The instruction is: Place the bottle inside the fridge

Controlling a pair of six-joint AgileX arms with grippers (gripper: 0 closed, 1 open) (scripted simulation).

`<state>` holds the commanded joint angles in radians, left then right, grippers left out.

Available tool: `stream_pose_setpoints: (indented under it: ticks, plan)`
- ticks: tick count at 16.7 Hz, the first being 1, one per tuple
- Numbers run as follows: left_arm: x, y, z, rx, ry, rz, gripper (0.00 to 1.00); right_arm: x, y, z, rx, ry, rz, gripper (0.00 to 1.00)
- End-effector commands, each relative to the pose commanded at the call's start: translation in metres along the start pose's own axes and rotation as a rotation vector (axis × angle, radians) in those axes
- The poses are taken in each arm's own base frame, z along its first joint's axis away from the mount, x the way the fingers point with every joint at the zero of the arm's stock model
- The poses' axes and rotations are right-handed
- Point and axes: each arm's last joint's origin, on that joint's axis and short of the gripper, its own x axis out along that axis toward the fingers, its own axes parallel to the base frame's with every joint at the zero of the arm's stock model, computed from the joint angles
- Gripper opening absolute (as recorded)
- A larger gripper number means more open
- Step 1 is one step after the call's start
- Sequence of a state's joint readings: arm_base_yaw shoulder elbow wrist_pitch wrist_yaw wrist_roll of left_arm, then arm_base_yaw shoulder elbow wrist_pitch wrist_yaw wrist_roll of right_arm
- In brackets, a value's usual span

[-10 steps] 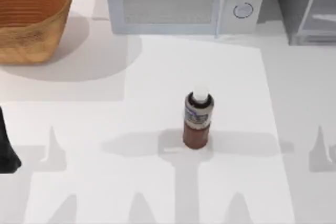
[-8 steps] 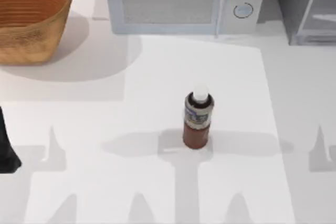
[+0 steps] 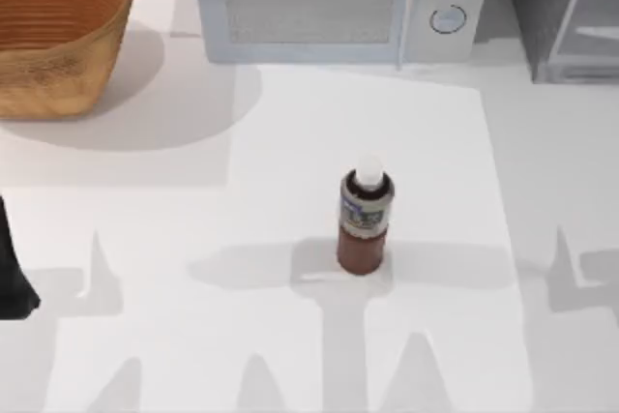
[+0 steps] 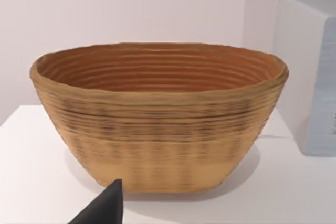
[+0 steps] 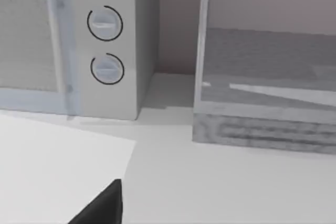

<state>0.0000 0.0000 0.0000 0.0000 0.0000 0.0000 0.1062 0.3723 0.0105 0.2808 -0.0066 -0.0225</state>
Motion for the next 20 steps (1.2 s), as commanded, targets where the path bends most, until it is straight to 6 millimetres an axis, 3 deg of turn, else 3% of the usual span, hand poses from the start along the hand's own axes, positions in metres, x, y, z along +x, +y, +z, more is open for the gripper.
stream_pose_setpoints:
  ticks: [10, 15, 20]
  plan:
    - [0.000, 0.000, 0.000, 0.000, 0.000, 0.000, 1.00, 0.059, 0.063, -0.042, -0.053, 0.201, 0.388, 1.00]
    - [0.000, 0.000, 0.000, 0.000, 0.000, 0.000, 1.00, 0.078, 0.099, -0.066, -0.060, 0.158, 0.539, 1.00]
    - [0.000, 0.000, 0.000, 0.000, 0.000, 0.000, 1.00, 0.088, 0.126, -0.076, -0.042, 0.049, 0.638, 1.00]
